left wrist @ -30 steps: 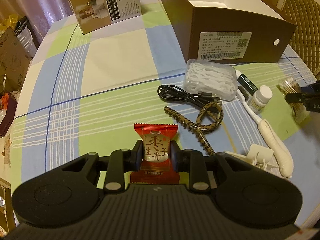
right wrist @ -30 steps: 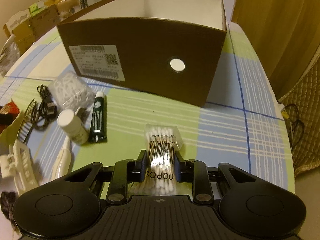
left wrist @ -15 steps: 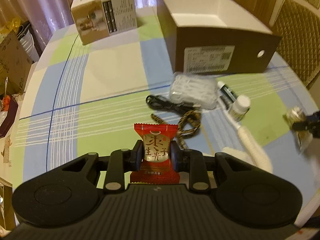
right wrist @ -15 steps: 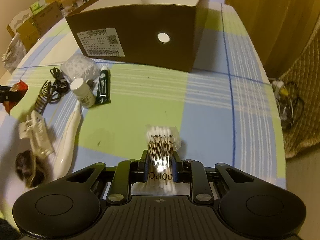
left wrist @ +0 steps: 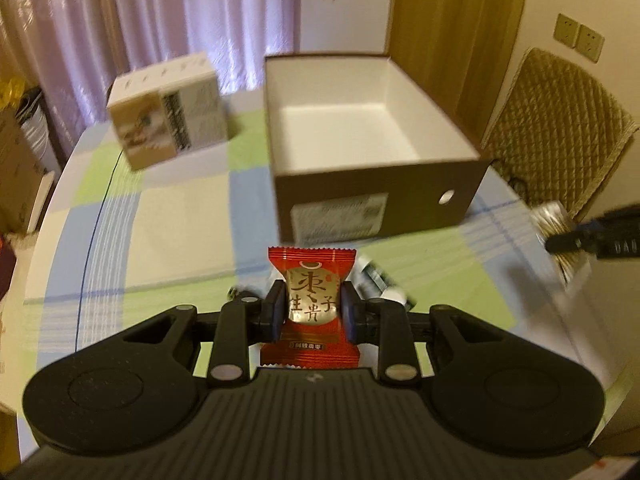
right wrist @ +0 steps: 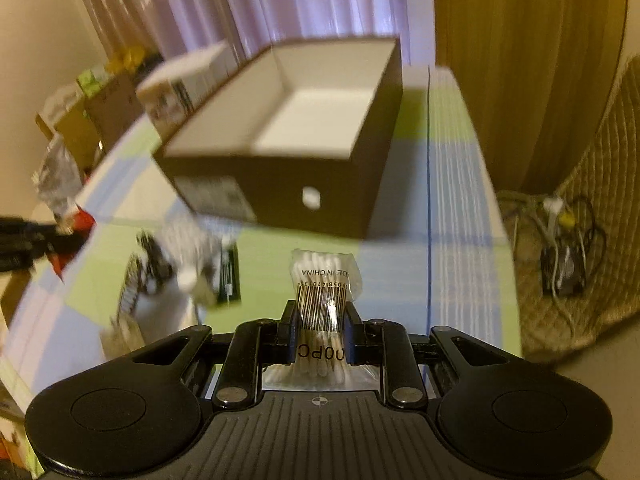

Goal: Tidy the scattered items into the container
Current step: 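Carry the candy packet and swab bag over the open brown box with both tools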

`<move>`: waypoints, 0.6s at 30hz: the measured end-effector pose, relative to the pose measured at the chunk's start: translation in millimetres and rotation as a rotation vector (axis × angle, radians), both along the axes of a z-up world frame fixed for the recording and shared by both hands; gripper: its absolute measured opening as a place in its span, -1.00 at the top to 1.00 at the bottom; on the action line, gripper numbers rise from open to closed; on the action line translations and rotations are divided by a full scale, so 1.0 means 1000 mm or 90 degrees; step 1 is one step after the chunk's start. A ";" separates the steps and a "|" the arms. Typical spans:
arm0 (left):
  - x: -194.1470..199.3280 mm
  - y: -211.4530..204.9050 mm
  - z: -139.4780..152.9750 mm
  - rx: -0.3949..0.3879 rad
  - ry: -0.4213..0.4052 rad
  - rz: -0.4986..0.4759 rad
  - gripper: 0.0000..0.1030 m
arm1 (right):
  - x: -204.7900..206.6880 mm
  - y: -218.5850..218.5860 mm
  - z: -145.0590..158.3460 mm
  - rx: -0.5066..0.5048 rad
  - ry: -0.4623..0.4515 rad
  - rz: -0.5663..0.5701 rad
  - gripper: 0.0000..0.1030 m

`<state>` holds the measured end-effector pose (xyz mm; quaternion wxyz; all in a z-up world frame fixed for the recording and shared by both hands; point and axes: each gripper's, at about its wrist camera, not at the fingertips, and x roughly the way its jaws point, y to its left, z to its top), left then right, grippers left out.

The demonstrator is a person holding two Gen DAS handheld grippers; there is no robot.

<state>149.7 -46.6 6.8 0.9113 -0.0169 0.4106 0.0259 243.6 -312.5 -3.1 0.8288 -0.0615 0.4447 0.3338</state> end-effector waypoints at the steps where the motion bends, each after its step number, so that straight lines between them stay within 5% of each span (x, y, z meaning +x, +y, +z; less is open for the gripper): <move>1: 0.006 -0.004 0.003 0.003 -0.005 -0.004 0.54 | 0.008 0.002 0.008 0.009 -0.006 0.004 0.64; 9: 0.062 -0.021 0.032 0.008 -0.043 -0.013 0.54 | 0.057 0.035 0.062 0.047 -0.077 0.038 0.64; 18: 0.125 -0.016 0.047 0.011 -0.048 -0.029 0.54 | 0.093 0.079 0.064 0.053 -0.075 0.046 0.64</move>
